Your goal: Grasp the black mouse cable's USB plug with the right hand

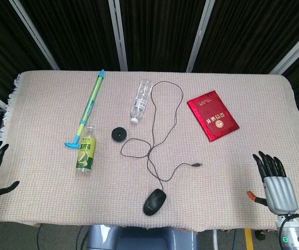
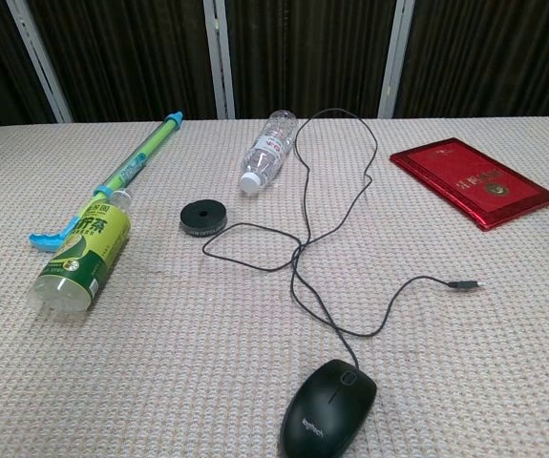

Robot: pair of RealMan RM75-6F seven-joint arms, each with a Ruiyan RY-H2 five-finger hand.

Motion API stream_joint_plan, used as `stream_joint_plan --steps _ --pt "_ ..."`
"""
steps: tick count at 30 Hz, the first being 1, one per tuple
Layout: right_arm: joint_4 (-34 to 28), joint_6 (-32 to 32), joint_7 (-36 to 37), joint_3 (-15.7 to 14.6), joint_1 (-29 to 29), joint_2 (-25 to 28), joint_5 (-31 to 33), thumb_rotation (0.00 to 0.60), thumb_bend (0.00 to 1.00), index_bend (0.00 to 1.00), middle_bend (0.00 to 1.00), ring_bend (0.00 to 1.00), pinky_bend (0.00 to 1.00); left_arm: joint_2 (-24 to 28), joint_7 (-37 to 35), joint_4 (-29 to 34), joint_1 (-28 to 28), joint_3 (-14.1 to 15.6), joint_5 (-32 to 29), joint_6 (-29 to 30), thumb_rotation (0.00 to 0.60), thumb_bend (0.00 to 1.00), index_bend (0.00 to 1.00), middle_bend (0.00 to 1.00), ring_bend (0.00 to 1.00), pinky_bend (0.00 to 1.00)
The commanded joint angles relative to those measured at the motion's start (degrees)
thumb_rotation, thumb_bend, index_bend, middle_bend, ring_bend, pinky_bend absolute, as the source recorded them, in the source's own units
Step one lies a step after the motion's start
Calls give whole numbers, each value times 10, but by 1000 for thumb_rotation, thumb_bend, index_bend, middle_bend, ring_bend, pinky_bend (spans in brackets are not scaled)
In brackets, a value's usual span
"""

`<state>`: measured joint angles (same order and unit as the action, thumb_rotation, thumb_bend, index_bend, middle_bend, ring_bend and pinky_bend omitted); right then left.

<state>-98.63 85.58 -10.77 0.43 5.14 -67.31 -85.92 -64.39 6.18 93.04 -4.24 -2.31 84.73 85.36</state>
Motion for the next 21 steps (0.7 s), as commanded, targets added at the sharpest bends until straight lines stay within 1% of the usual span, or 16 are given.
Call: stream_joint_plan --steps 1,9,11,14,17,19,21 --pt "-2 -3 -3 1 0 -1 2 600 21 0 0 0 0 1 -2 1 0 1 -2 -2 600 45 0 0 0 0" --pt "-17 -17 -1 3 2 0 8 600 27 13 0 0 0 4 -6 6 1 2 -5 -5 600 43 0 0 0 0" --pt "-20 -19 0 5 5 -1 4 600 43 86 13 0 0 5 -7 7 1 2 -7 -7 600 43 0 0 0 0" --pt "-23 -19 1 9 9 -6 -4 600 63 217 90 0 0 6 -7 9 1 3 -6 -8 600 43 0 0 0 0" --pt "-34 -24 2 17 17 -10 -3 600 80 315 162 7 0 6 -7 11 2 4 -4 -6 600 44 0 0 0 0" --pt "-47 -40 -12 28 31 -13 5 600 89 346 188 18 0 5 -6 13 0 4 -1 -6 600 45 0 0 0 0" --pt "-59 -58 -30 42 46 -20 19 600 98 357 197 21 0 3 -3 13 -1 6 2 -7 600 46 0 0 0 0"
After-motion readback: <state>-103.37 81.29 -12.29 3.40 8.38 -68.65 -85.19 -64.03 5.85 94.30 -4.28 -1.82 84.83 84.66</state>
